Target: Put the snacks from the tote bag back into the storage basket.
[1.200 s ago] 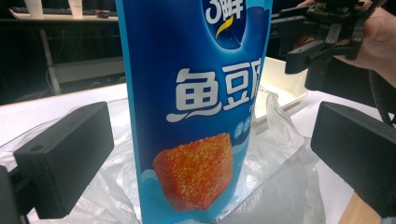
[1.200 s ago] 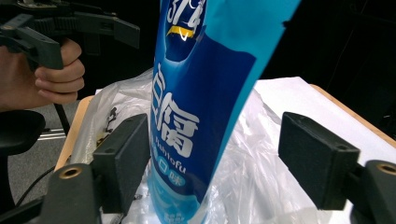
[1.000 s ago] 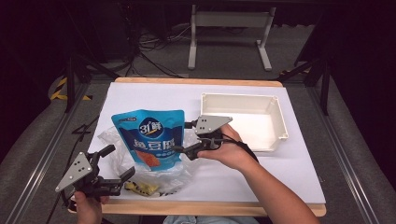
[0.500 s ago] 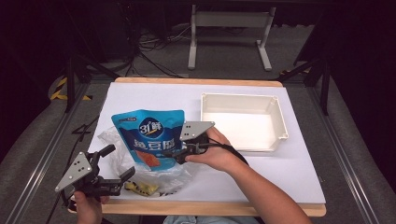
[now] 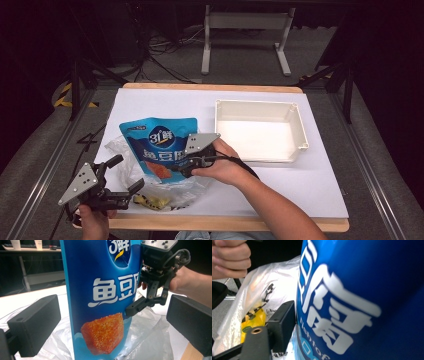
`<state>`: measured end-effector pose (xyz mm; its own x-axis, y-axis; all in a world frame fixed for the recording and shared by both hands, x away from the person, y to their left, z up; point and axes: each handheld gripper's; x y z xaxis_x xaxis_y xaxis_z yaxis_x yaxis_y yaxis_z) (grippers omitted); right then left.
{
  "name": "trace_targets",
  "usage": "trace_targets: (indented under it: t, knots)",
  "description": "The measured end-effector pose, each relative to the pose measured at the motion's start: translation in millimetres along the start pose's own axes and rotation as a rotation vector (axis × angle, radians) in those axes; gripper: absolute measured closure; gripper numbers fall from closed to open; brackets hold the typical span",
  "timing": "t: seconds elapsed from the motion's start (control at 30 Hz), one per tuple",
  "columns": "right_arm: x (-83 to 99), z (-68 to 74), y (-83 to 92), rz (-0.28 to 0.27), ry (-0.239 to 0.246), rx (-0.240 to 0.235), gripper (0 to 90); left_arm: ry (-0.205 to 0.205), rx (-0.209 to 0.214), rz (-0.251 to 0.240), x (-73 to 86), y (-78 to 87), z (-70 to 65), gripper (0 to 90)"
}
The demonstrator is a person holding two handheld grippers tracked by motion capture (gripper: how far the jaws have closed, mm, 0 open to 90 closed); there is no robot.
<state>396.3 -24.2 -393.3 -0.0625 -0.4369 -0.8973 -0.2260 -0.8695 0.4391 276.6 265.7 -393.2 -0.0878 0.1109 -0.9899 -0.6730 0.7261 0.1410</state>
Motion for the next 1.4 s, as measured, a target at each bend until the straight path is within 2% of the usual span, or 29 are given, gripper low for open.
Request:
trace_targets:
  t: [0.13,0.27,0.47,0.73,1.17,1.4]
  knots:
    - [1.3,-0.6,-0.2,0.008,0.007,-0.015,38.4,0.0,0.0,0.001,0.0,-0.3,0.0,0.1]
    - [2.3,0.2,0.2,0.002,-0.006,-0.003,41.5,0.001,-0.005,0.001,0.0,-0.1,-0.1,0.1]
    - [-1.1,1.4,0.8,0.031,0.003,0.0,48.2,0.003,-0.006,-0.004,0.0,-0.2,0.2,0.1]
    - [-3.5,2.8,0.1,0.037,0.012,0.0,54.4,0.007,-0.004,-0.007,0.2,-0.7,1.2,0.1]
    - [-14.2,4.4,-1.7,0.05,0.019,0.002,56.6,0.009,-0.001,-0.013,0.2,-0.5,2.2,0.1]
    - [-34.1,3.1,4.8,0.03,0.023,-0.003,56.5,0.015,0.001,-0.016,-0.2,0.4,2.2,0.1]
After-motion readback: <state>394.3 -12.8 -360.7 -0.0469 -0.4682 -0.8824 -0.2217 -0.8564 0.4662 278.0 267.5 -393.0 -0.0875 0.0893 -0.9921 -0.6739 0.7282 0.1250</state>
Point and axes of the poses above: each handheld gripper's, and its own axes: y roughly backward along the jaws, x roughly out of its underside, z roughly to its left, and after that the axes turned 6 degrees about -y, right-handed
